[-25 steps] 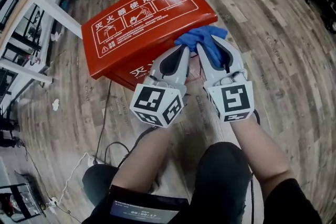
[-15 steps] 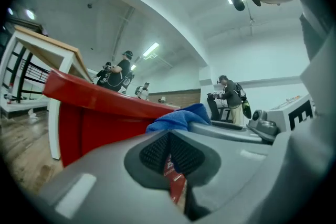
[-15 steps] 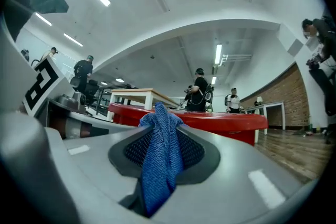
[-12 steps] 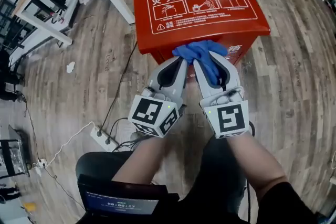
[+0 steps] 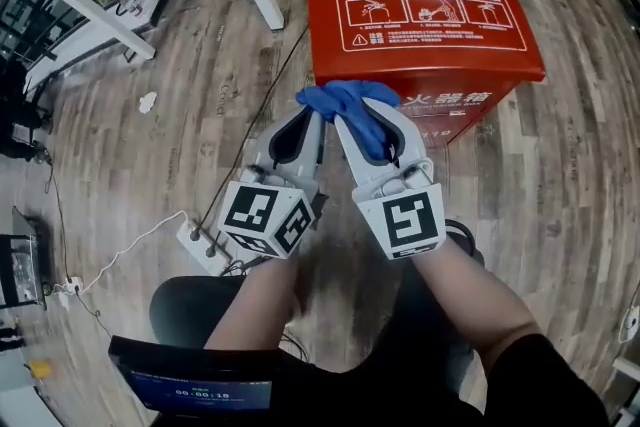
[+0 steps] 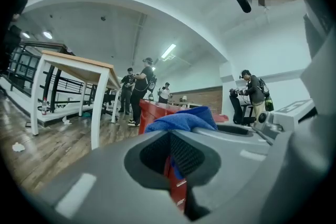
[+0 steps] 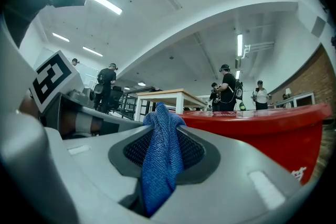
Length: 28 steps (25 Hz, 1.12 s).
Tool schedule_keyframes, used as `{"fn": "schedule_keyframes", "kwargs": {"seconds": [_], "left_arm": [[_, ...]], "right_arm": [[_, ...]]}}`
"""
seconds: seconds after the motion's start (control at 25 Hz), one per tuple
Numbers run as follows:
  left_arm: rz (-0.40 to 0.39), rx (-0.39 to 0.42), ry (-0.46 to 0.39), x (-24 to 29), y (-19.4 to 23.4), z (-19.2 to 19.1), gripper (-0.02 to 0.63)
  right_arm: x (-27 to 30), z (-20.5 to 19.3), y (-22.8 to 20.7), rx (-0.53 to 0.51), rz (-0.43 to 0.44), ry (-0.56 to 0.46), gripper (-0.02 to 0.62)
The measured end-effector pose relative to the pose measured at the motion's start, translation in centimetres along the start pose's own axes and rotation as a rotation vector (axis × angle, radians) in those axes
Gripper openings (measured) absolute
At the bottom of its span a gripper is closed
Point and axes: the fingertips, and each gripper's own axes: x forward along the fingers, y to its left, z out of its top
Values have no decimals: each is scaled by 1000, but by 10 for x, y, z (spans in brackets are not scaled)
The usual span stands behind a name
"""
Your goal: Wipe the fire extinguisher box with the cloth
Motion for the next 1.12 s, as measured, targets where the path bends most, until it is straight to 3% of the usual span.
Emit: {"fn": "schedule_keyframes", "kwargs": {"seconds": [0.28,0.56,0.84,1.12], "left_arm": [[-48,-13,-26,-5,-6,26,0],[-181,-78,45,-10,7,36,0],[-362,-10,36,-2,28,42,0],[-431,-3,35,-3,26,44,0]], "right_arm": [[-3,17,1,31,-28,20,127],[3,26,15,29,-90,63,127],[19,25,26,21,-221,32,128],[20,27,28,31,-246,52,123]]}}
